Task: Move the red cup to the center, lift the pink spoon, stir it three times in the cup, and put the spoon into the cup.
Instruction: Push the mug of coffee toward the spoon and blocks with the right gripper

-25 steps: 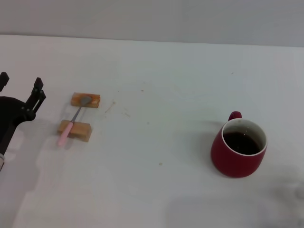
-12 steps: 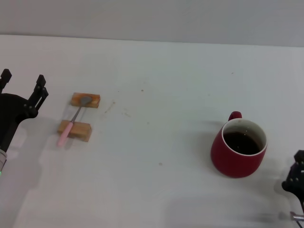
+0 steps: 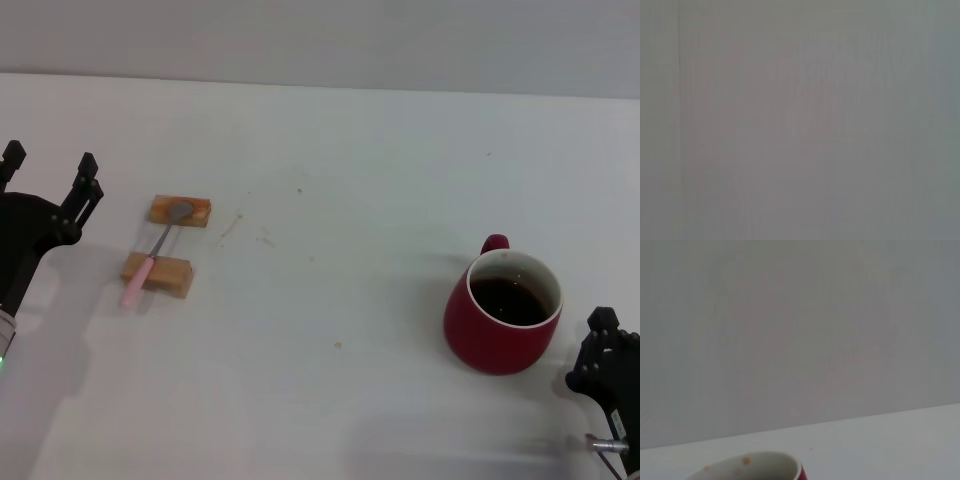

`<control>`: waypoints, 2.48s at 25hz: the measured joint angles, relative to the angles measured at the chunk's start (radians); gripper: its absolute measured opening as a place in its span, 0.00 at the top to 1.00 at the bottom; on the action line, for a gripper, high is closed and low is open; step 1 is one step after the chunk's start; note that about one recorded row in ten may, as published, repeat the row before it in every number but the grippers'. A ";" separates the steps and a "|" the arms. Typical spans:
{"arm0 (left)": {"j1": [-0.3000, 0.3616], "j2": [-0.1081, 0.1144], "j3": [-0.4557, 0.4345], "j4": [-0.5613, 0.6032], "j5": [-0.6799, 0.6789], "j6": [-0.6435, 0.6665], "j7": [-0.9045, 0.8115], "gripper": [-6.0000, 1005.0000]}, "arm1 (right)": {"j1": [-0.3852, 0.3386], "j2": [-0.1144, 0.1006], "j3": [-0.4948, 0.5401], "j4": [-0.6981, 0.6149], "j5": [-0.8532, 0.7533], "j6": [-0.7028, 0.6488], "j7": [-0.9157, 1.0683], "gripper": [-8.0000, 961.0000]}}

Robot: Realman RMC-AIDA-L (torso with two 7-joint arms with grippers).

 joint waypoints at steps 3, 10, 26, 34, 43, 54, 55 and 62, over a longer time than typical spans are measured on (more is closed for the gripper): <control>-0.001 0.000 0.000 -0.001 0.000 0.001 0.000 0.21 | 0.007 -0.001 0.000 0.001 -0.001 0.000 0.000 0.99; -0.003 0.000 0.000 -0.003 0.000 0.002 0.000 0.22 | 0.027 -0.002 -0.001 0.002 -0.003 0.015 0.000 0.99; -0.007 -0.002 0.000 -0.003 0.000 0.002 0.000 0.22 | 0.065 -0.002 -0.001 0.005 -0.004 0.068 0.000 0.99; -0.006 -0.003 0.000 -0.003 0.000 0.002 0.000 0.22 | 0.094 -0.001 0.008 0.005 -0.004 0.104 0.001 0.99; -0.005 -0.003 0.000 -0.003 0.000 0.002 0.000 0.23 | 0.129 -0.001 0.012 0.003 -0.004 0.143 0.001 0.99; -0.001 -0.003 0.000 -0.004 0.000 0.003 0.000 0.23 | 0.194 -0.003 0.021 -0.003 -0.004 0.193 0.002 0.99; -0.001 -0.003 0.000 -0.005 0.000 0.003 0.000 0.23 | 0.200 -0.003 0.024 -0.003 -0.004 0.200 0.002 0.99; 0.001 -0.003 0.000 -0.005 0.000 0.004 0.000 0.23 | 0.245 -0.003 0.040 -0.004 -0.004 0.249 0.002 0.99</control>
